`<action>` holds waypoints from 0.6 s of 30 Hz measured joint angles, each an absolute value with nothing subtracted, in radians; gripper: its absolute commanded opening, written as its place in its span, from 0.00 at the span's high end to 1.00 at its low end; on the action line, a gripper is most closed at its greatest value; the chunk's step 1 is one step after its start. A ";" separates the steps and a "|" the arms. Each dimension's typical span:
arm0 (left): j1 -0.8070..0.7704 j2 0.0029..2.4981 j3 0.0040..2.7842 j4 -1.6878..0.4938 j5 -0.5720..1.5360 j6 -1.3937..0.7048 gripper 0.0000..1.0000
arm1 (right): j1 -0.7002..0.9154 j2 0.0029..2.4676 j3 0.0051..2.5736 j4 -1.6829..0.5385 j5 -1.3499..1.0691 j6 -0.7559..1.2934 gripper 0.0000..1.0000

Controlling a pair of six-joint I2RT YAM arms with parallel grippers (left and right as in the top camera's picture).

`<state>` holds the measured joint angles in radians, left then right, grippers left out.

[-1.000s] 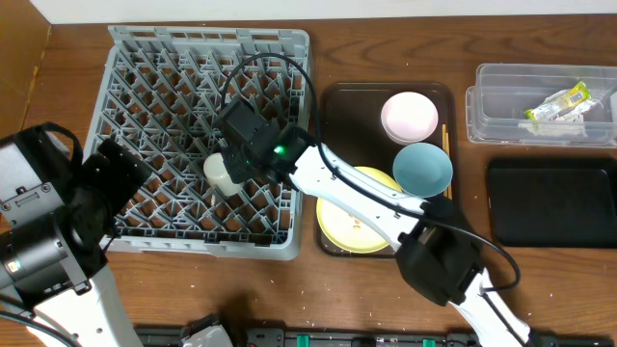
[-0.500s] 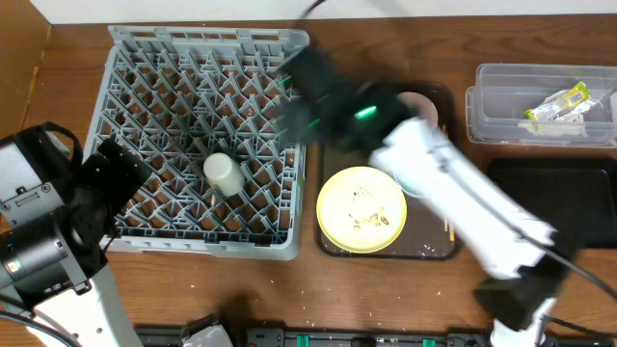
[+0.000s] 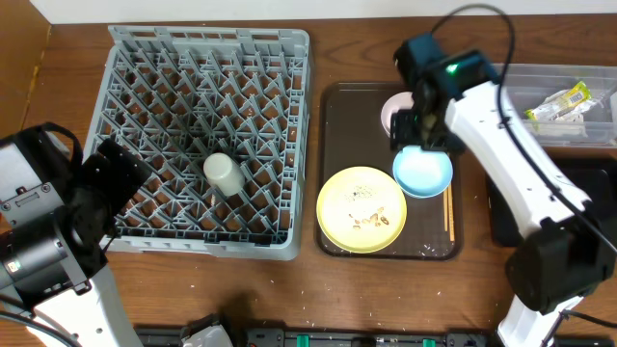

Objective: Sort waste into correct bins and load items into the dishwasher
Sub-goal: 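Move the right gripper back to the tray and grasp the light-blue bowl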

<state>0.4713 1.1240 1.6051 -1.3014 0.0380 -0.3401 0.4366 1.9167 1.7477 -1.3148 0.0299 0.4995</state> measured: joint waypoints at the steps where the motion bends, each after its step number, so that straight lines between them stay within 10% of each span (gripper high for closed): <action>1: 0.471 1.124 1.605 -1.301 0.038 -0.340 0.01 | 0.438 1.918 1.715 -1.281 0.014 0.503 0.36; 18: 0.471 1.124 1.605 -1.301 0.038 -0.340 0.02 | 0.464 1.924 1.410 -0.836 -0.026 0.603 0.62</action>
<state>0.4713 1.1240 1.6051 -1.3014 0.0380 -0.3401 0.4644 1.9244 1.4101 -0.8360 -0.0261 0.6025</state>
